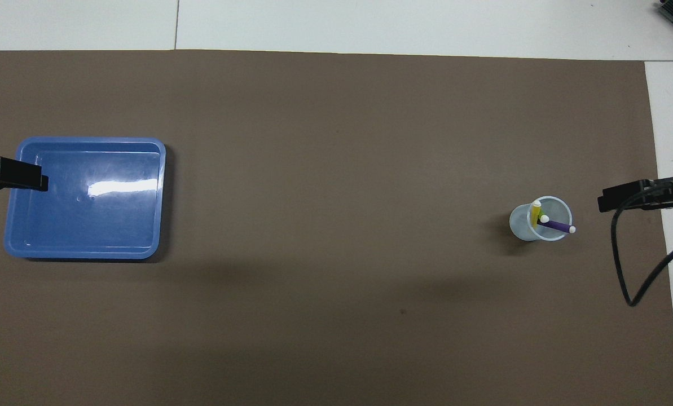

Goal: Transfer and insert pens with both arms
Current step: 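Open the right gripper and withdraw it away from the cup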

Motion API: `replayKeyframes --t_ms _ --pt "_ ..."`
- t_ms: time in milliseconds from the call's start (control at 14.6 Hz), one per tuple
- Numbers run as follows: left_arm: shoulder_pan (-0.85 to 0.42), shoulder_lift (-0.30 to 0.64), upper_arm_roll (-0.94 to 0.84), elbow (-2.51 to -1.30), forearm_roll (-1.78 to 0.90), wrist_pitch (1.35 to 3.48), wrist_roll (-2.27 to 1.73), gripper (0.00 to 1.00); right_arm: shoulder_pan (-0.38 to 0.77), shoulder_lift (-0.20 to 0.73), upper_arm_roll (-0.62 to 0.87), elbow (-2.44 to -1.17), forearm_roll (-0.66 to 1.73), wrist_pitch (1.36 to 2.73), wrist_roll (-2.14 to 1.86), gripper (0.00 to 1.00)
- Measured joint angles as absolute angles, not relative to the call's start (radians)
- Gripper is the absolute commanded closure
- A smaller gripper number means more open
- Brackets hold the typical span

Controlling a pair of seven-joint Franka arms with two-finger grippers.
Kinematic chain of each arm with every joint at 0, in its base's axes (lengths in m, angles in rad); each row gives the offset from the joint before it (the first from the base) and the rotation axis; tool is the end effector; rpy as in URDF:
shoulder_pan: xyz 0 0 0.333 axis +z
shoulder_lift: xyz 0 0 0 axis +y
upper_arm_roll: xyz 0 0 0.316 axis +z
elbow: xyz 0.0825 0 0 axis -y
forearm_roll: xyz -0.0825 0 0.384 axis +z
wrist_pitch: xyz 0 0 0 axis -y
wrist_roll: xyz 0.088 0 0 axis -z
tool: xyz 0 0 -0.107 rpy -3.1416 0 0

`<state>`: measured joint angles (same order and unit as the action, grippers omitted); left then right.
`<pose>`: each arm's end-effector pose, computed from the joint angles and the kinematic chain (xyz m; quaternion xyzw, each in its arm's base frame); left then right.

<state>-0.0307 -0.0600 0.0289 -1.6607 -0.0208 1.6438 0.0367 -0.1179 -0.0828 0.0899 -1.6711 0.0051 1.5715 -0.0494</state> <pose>0.5422 -0.0026 0.6213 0.9995 -0.0187 0.0217 0.0109 0.5276 -0.0122 0.6219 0.9999 0.0105 -0.0086 0.0008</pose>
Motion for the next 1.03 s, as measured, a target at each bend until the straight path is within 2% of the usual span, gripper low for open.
replayKeyframes --t_ms 1025 --pt "-0.031 -0.06 0.029 -1.661 -0.021 1.644 0.037 0.0 -0.138 -0.048 0.119 -1.651 0.006 1.491 -0.049 0.0"
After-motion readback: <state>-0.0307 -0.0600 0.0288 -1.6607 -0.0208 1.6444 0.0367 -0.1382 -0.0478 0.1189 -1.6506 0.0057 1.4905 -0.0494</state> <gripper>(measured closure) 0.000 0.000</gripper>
